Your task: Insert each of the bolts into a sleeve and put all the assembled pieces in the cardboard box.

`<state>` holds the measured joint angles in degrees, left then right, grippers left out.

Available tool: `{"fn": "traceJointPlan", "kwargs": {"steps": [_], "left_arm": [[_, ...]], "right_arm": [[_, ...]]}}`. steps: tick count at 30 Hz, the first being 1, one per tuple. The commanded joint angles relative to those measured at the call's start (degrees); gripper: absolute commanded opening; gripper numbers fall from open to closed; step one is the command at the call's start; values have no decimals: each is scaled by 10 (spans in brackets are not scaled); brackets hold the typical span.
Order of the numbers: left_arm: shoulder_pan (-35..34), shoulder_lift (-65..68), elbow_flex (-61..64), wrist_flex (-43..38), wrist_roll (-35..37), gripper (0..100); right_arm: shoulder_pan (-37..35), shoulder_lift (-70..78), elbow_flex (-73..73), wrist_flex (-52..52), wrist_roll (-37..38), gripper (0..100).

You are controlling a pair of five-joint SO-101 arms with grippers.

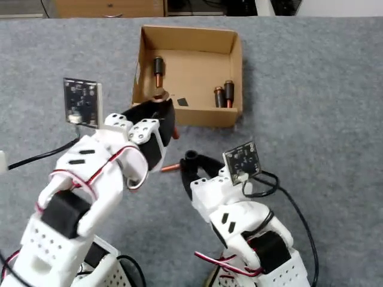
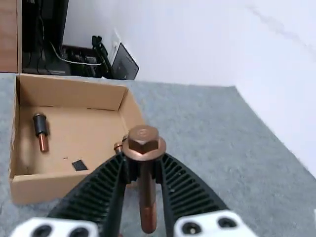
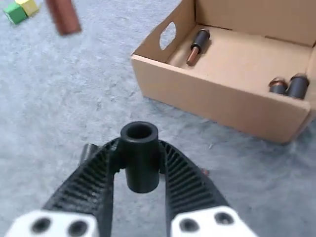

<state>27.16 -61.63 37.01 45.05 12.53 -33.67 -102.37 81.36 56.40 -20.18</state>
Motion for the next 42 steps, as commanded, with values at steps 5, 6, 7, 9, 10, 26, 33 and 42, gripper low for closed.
{"fn": "traceJointPlan", "kwargs": {"steps": [5, 6, 7, 9, 10, 26, 33, 42], "left_arm": [[22, -59, 69, -39, -4, 19], [24, -70, 85, -38, -4, 19], [25, -80, 99, -38, -6, 19], [30, -100, 126, -40, -28, 19], [31, -109, 137, -40, -37, 19], [44, -152, 180, -37, -39, 19], [43, -152, 188, -37, -10, 19], [40, -152, 188, -19, -7, 19]], "right_arm": [[-15, -11, 0, -16, -20, 2], [-15, -11, 0, -16, -20, 2], [-15, -11, 0, -16, -20, 2], [-15, -11, 0, -16, -19, 2], [-15, -11, 0, -16, -19, 2], [-72, -11, 9, -21, 21, 2], [-71, -12, 8, -25, 43, 2], [-68, -12, 8, -33, 50, 2]]}}
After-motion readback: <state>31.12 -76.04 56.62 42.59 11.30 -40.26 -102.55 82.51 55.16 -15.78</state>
